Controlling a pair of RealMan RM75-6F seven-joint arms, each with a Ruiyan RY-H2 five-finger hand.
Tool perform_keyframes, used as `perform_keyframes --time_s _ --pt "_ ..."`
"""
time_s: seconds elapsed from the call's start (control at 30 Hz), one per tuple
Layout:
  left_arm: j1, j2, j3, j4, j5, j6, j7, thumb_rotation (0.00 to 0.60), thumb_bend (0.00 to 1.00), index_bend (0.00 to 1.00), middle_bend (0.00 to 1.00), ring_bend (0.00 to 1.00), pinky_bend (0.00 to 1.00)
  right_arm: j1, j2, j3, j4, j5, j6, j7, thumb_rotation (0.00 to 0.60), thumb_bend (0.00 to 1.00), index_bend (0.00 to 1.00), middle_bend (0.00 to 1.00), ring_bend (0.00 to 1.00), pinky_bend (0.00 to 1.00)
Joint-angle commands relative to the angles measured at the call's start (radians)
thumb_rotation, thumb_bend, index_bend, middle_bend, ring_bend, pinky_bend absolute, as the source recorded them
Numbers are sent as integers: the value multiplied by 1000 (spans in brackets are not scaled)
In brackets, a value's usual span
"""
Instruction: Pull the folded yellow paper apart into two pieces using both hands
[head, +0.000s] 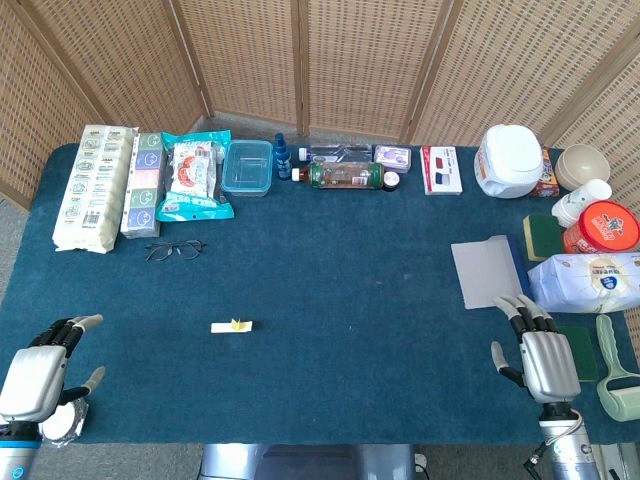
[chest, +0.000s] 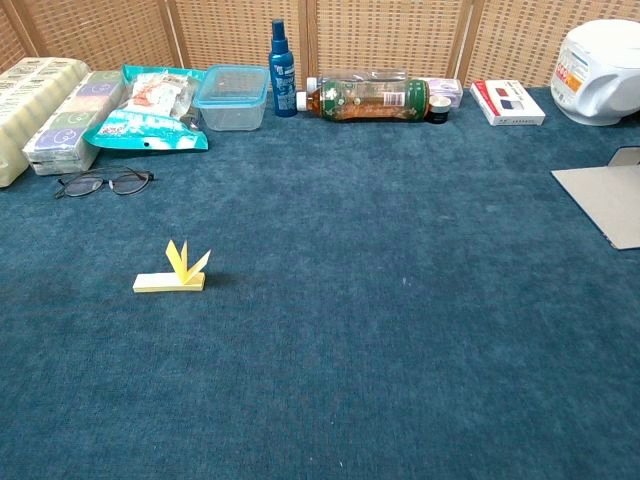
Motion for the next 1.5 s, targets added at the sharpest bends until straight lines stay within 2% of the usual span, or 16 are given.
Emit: perform_keyframes --time_s 0.03,0.7,0.9,1.0,1.13,1.23,1.33,1.4,1.5 --pt "-3 -2 -2 1 1 -1 0 600 241 214 252 191 292 -1 -1 1 -1 1 2 -2 600 470 180 205 111 190" --pt "-14 13 -7 7 -12 -16 -10 600 241 214 252 197 292 5 -13 0 -7 19 -18 -2 600 470 179 204 107 188" --pt "-66 33 -49 15 -31 -60 20 600 241 214 252 198 295 1 -15 1 7 32 -19 9 600 470 179 204 107 188" --pt "-92 34 -68 17 -36 -82 32 600 241 214 251 209 335 -1 -18 2 13 39 -20 14 600 470 178 204 107 188" --pt "-166 33 -120 19 -78 -159 52 600 241 214 258 256 398 -1 -18 3 18 42 -21 17 600 470 178 204 107 188" --pt "-212 23 -145 21 -108 -211 70 600 240 214 334 350 476 -5 -13 5 17 45 -15 20 600 470 178 205 107 188" --pt "-258 8 -161 28 -126 -262 88 600 224 214 501 537 607 -10 -10 3 20 50 -12 21 600 470 178 205 107 188" --pt "-296 -1 -167 38 -136 -312 95 600 188 226 665 736 752 -12 -12 0 21 53 -14 22 600 470 178 204 107 188" --pt "-336 -11 -173 52 -148 -365 95 600 155 252 813 907 887 -12 -15 -2 23 54 -19 22 600 470 178 204 107 188"
